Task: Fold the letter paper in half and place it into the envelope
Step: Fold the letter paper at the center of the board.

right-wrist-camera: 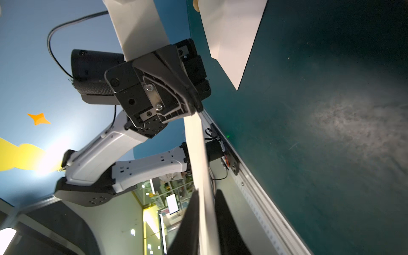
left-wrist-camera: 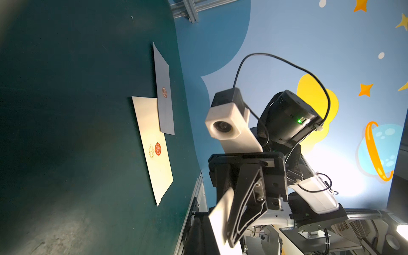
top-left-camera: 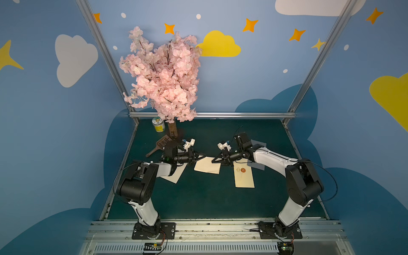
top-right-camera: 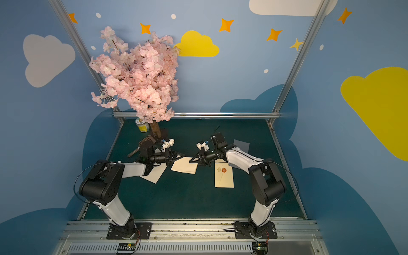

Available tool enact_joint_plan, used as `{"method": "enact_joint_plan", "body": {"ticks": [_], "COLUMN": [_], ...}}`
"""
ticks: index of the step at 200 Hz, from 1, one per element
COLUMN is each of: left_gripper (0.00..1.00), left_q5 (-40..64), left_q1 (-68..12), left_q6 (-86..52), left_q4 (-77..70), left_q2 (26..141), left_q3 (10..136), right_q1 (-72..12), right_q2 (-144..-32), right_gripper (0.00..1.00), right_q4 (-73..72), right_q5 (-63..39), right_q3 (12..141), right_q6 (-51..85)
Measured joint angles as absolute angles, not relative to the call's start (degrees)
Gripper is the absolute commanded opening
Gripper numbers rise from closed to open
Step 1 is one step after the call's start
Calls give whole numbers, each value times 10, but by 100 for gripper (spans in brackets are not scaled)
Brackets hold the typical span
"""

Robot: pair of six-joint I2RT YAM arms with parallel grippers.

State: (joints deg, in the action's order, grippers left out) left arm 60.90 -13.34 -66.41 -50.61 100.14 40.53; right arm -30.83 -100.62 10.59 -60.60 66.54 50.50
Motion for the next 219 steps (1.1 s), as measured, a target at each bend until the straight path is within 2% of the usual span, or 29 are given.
{"method": "enact_joint_plan", "body": {"ticks": [7, 14, 31, 82, 153, 165, 177, 196, 219], "left_gripper": [3, 3, 3, 3, 3, 3, 3, 3, 3], "left_q5": [604, 596, 565, 418, 192, 148, 111, 66, 29], "left_q1": [-134, -135, -135, -140, -187, -199, -211, -227, -236], "left_q6": [-677, -690, -723, -799, -827, -826, -823, -813, -806], "left_q4": [-521, -533, -563, -587, -472, -442, -408, -361, -320], "left_q2": [1004, 1007, 1012, 1000, 866, 839, 813, 777, 754], "left_q3": [402, 399, 386, 342, 322, 318, 316, 317, 317], "right_q1": [-308, -308, -307, -324, -367, -369, -371, -375, -382], "right_q2": [-1006, -1006, -1006, -1006, -1040, -1044, -1044, -1044, -1044], "right_gripper": [75, 82, 88, 89, 89, 86, 76, 57, 27], "right_q4": [97, 80, 14, -178, -360, -368, -367, -359, -357], "right_q5": [-603, -600, -590, -525, -419, -401, -385, -364, -345], "right_q3": [664, 658, 627, 529, 531, 535, 541, 560, 573], "right_q6": [514, 528, 575, 773, 929, 943, 947, 945, 945]}}
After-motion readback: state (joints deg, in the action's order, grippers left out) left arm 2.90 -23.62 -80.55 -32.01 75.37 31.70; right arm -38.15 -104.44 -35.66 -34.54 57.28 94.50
